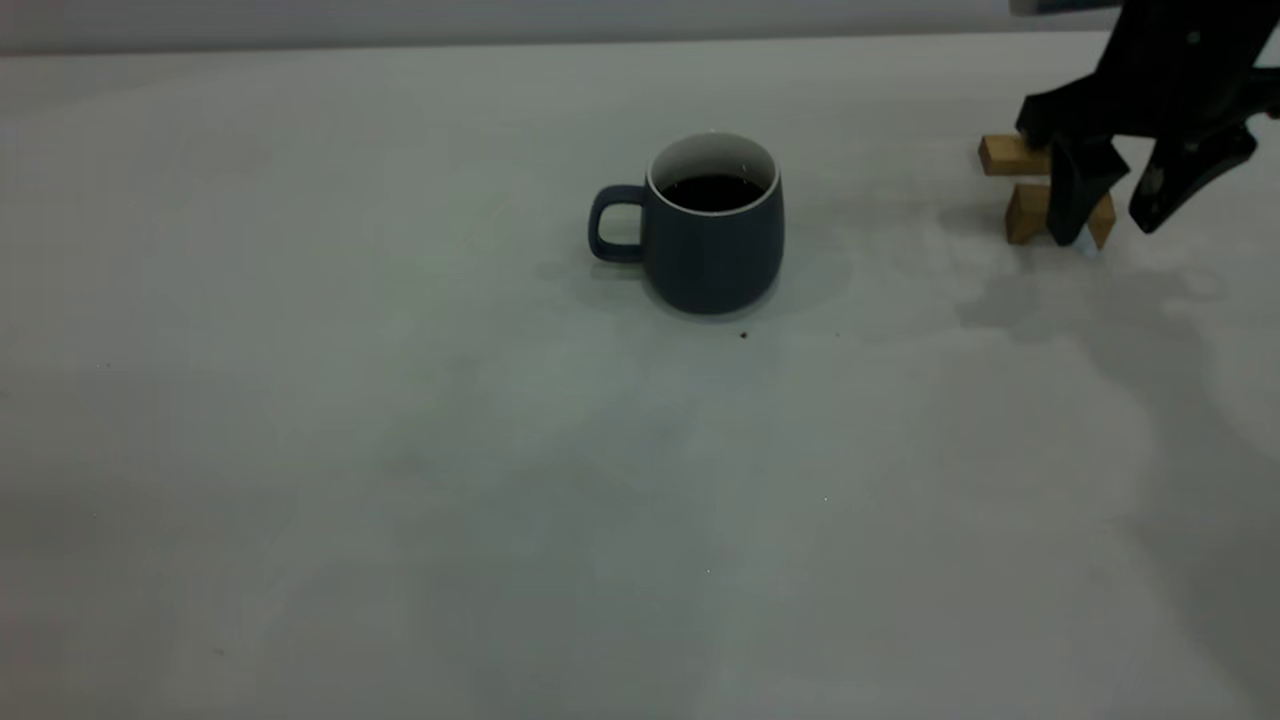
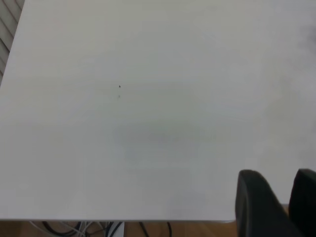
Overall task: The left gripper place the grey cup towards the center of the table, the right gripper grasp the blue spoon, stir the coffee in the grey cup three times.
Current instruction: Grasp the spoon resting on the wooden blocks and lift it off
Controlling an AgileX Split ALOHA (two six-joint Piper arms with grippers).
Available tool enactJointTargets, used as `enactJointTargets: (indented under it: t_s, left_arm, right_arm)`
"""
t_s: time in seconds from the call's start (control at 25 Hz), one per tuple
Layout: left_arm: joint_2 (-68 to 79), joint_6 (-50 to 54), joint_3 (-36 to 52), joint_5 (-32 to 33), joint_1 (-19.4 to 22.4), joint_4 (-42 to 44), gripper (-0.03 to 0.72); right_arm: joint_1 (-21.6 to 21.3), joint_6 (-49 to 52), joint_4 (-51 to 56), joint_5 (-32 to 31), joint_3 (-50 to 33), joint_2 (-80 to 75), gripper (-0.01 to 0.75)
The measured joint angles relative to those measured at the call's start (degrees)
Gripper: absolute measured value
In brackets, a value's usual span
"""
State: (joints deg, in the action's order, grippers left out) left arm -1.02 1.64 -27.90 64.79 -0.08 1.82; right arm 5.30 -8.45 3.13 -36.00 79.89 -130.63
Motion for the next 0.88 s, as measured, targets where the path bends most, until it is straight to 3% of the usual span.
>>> enactJointTargets:
  t_s: [0.36,0.68,0.76,0.88]
  left_arm:
    - [0.00,0.00,0.00,0.00,0.00,0.00,0.238]
    - [0.00,0.07,0.00,0.00,0.00,0.00,0.238]
    - [0.00,0.07,0.00,0.00,0.00,0.00,0.238]
    - [0.00,0.07,0.00,0.00,0.00,0.00,0.238]
  right_arm:
    - [0.00,-0.08,-2.52,-0.48,7.00,-7.11,0.569]
    - [-0.65,0.75,-4.40,-0.33,8.20,-8.46,0.560]
    - [-0.74,0.81,-4.44,-0.27,8.20,-8.48,0.504]
    - [-0.83,1.03,-4.44,-0.45,8.20,-8.53,0.336]
